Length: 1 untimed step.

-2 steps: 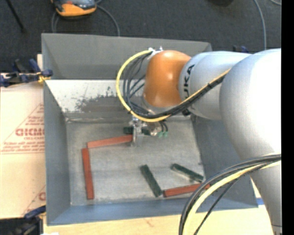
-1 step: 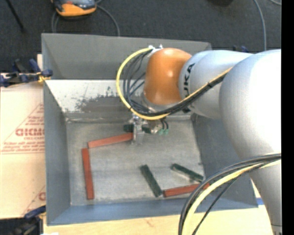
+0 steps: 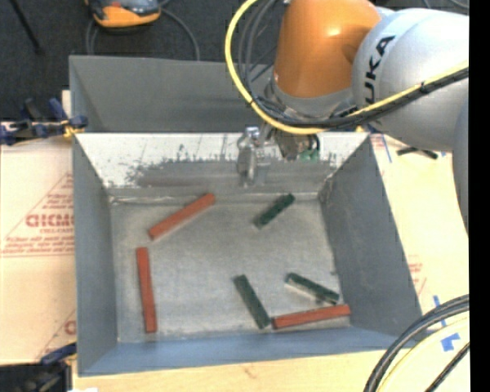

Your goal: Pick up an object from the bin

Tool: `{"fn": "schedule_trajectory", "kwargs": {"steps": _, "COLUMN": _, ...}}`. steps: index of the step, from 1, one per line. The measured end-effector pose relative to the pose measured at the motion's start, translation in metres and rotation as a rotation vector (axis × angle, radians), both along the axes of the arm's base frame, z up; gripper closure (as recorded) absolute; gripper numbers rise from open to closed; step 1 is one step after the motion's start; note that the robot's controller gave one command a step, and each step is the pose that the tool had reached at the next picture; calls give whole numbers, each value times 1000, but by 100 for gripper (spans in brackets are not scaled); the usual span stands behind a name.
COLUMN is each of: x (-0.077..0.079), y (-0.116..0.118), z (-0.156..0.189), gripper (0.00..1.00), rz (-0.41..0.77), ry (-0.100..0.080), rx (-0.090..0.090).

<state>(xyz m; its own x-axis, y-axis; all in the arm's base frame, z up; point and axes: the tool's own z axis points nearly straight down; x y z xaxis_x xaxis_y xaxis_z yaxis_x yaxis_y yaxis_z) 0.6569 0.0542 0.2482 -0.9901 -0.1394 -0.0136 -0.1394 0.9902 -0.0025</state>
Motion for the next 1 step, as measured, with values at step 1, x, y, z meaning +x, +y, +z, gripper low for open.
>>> {"fn": "schedule_trajectory", "kwargs": {"steps": 1, "x": -2, "y": 0, "z": -4, "gripper": 100, "rz": 0, "ry": 8, "rx": -1}}
